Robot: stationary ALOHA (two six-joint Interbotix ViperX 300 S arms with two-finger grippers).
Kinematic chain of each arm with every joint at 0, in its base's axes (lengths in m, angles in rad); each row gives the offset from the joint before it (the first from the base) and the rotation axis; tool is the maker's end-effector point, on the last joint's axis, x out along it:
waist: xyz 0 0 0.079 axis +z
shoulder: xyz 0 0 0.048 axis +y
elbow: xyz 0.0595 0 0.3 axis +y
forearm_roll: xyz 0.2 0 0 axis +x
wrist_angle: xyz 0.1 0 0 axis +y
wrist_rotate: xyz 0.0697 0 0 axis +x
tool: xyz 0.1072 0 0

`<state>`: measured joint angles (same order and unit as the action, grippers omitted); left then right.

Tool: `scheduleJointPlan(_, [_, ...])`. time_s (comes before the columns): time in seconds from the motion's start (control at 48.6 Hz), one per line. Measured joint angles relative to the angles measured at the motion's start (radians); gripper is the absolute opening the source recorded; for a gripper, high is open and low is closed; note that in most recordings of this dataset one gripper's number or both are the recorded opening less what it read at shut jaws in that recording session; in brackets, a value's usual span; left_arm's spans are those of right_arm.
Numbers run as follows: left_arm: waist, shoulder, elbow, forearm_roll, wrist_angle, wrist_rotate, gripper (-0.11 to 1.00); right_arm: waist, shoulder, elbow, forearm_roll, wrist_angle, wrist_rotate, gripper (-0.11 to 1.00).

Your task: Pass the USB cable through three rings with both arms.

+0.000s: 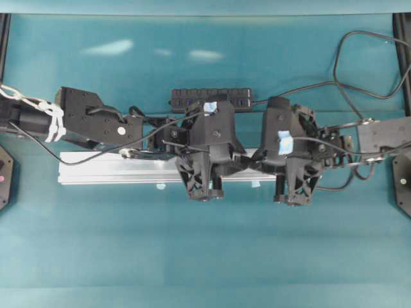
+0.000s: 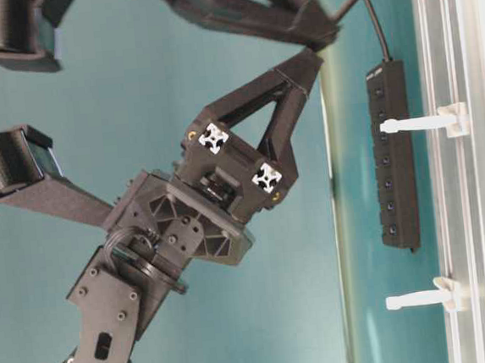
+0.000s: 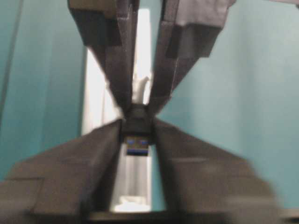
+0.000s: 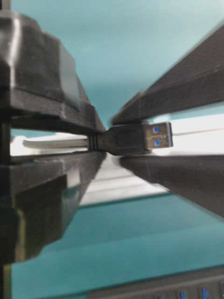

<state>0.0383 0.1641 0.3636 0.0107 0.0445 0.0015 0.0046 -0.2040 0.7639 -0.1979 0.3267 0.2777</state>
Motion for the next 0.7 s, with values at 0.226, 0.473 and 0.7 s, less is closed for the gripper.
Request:
scheduleJointPlan(0.226, [-0.002, -0.029, 0.026, 0.0, 0.003, -0.031, 0.97, 0.003, 0.028, 0.0, -0.002, 0.034, 0.0, -0.06])
scheduleJointPlan(0.473, [-0.002, -0.127, 0.084, -0.002, 0.003, -0.041, 0.95, 0.005, 0.072, -0.018, 0.0, 0.101, 0.0, -0.06])
scheduleJointPlan(0.7, [-0.002, -0.268, 0.143, -0.002, 0.003, -0.041, 0.95, 0.006, 0.144, -0.064, -0.008, 0.175, 0.0, -0.06])
